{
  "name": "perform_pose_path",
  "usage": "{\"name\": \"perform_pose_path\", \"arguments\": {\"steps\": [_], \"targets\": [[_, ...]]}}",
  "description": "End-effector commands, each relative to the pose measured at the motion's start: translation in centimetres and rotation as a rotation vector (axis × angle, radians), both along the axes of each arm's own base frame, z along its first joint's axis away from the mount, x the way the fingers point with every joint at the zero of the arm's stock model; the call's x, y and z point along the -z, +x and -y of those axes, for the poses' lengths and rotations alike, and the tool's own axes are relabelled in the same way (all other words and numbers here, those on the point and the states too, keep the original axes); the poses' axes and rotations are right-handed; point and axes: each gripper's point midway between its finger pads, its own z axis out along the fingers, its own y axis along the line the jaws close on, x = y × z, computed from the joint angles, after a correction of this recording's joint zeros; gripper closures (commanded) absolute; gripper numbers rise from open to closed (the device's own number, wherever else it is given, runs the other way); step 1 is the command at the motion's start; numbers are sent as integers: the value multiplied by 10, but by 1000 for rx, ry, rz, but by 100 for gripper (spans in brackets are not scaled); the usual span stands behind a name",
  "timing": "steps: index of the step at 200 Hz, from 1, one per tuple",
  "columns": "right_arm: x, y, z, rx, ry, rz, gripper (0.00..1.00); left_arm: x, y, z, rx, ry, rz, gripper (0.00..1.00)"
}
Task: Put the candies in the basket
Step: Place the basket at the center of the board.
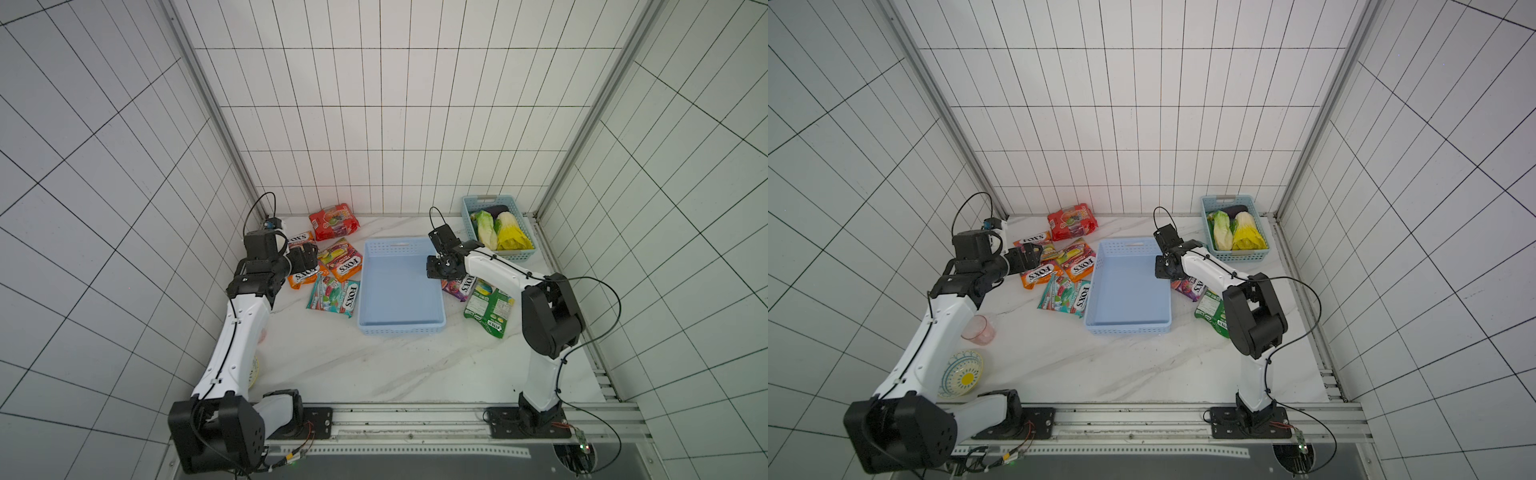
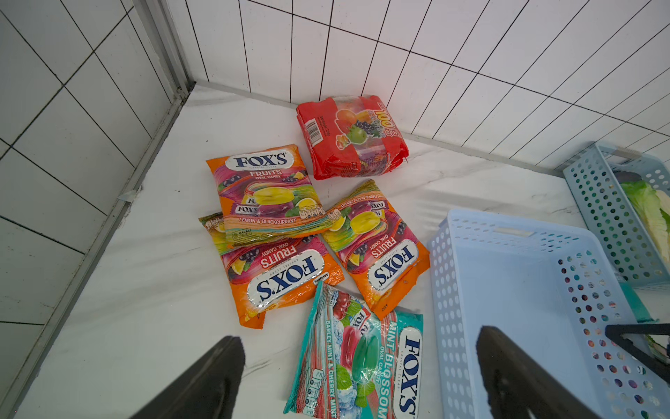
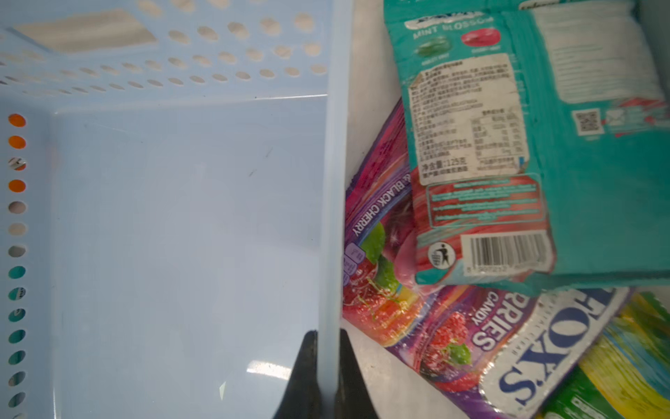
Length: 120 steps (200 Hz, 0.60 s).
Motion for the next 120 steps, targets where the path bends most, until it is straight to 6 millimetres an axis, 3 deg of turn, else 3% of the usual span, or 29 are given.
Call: {"name": "perform_pose_path", "arguments": {"steps": [1, 27, 77, 105, 120], "targets": [[3, -4, -16, -20, 12, -34, 100, -5, 1, 0, 8, 10, 21, 2], [5, -10, -19, -25, 40, -36, 100, 3, 0, 0, 18, 17, 9, 2], [0, -22, 1, -4, 9, -11, 100, 23, -9, -3, 24, 43, -58, 2], [-16, -31, 10, -2, 32, 20, 67, 41, -21, 1, 54, 38, -122, 2], [-28, -33, 10, -20, 57, 39, 58, 52, -26, 9, 95, 20, -148, 2]]}}
